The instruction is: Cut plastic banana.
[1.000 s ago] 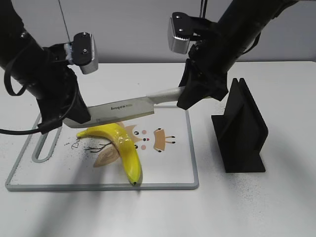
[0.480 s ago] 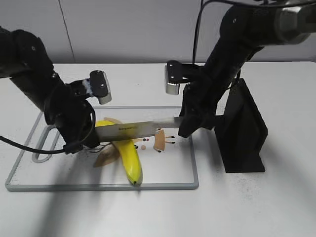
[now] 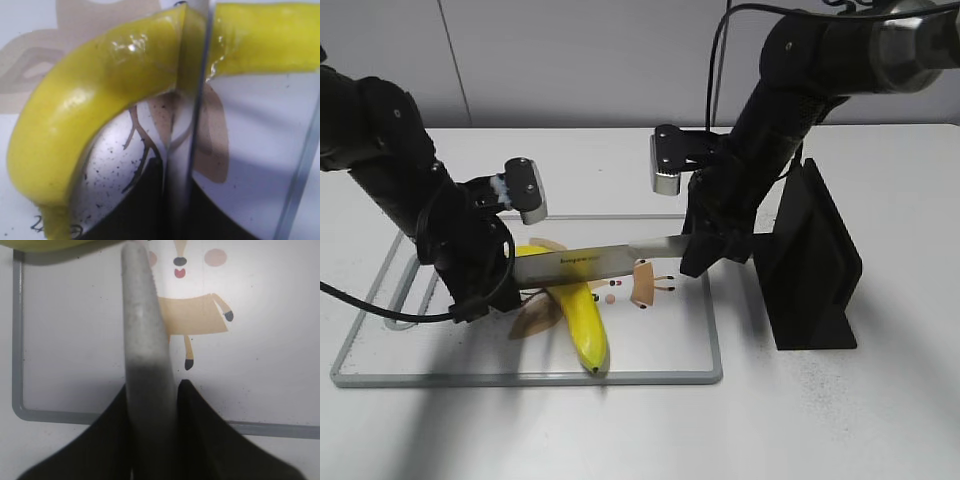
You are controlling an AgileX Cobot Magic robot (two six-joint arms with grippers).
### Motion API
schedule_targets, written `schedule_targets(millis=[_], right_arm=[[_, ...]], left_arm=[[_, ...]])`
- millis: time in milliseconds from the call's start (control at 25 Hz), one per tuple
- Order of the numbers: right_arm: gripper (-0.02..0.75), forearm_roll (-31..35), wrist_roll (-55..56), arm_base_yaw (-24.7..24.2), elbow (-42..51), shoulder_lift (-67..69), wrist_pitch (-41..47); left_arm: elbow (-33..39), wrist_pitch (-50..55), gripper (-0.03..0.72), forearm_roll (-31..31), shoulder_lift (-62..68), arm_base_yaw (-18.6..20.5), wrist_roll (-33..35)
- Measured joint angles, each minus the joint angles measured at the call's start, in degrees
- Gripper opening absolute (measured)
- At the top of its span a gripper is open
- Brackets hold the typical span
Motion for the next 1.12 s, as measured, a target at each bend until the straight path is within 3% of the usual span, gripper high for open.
schedule_targets(millis=[680,720,800,920,960,1120], right_arm=[[0.188,-0.7,0.1,0.39,0.39,-14.62,0.63],[0.188,-0.7,0.1,0.39,0.39,-14.78,0.67],[0.186,-0.7,0.16,0.39,0.39,-14.78,0.67],[0.174,-0.7,0.45,0.39,0.39,-14.78,0.67],[0.174,-0.7,0.7,0.39,0.39,-14.78,0.61],[0.168,-0.85,1.16,0.3,0.39,-14.78,0.37]], left_arm=[[0.88,1.6,0.009,1.65,-14.97,0.0,-0.65],[0.88,1.72,0.036,1.65,-15.3,0.0,-0.65],[0.88,2.49,0.175,1.71,-15.42,0.0,-0.65],[1.03,3.04,0.519,0.53,-15.42,0.0,-0.7],[1.03,2.66,0.59,-0.23,-15.42,0.0,-0.92],[1.07,0.22,0.667,-1.76,-15.42,0.0,-1.05]])
